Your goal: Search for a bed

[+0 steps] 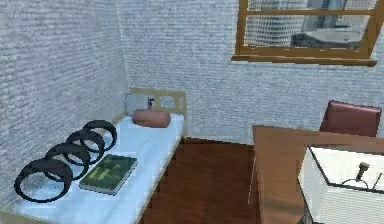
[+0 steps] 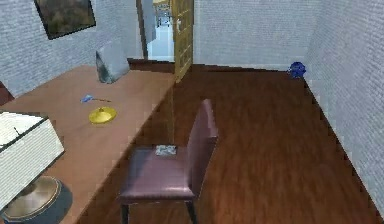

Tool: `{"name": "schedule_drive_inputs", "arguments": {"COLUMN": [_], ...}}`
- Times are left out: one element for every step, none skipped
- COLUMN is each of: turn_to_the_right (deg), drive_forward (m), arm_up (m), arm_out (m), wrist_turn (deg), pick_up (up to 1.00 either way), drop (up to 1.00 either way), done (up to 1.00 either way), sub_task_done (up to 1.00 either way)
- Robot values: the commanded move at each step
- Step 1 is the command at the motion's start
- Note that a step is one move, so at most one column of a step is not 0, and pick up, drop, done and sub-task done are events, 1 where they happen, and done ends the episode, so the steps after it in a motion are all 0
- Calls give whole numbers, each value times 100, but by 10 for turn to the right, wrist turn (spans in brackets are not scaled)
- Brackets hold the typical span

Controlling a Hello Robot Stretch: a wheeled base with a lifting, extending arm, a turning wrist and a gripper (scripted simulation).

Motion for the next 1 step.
{"name": "schedule_drive_inputs", "arguments": {"turn_to_the_right": [-210], "drive_forward": [0], "arm_up": [0], "arm_out": [0], "wrist_turn": [0], "pick_up": [0], "drop": [0], "done": [0], "sub_task_done": [0]}}
